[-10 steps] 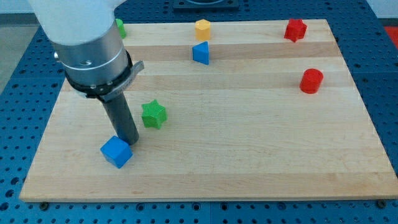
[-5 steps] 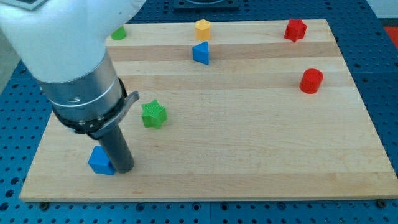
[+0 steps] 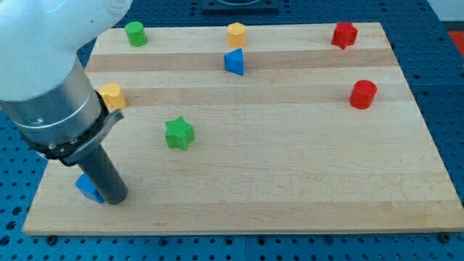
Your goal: Push the blue cube to the bottom left corner of the board
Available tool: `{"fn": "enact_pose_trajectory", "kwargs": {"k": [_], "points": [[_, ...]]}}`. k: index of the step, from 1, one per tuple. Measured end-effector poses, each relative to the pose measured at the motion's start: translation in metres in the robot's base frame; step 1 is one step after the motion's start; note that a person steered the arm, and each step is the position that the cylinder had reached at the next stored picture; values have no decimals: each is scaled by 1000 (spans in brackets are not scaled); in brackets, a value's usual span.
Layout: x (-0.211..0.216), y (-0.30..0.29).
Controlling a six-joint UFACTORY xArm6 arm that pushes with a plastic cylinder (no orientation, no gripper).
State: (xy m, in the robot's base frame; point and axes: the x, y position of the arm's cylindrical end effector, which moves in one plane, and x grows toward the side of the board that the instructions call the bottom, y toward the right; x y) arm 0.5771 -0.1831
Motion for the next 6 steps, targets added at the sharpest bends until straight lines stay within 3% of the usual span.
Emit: {"fn": "enact_pose_trajectory", "kwargs": {"k": [6], "points": [[0, -17]]}}
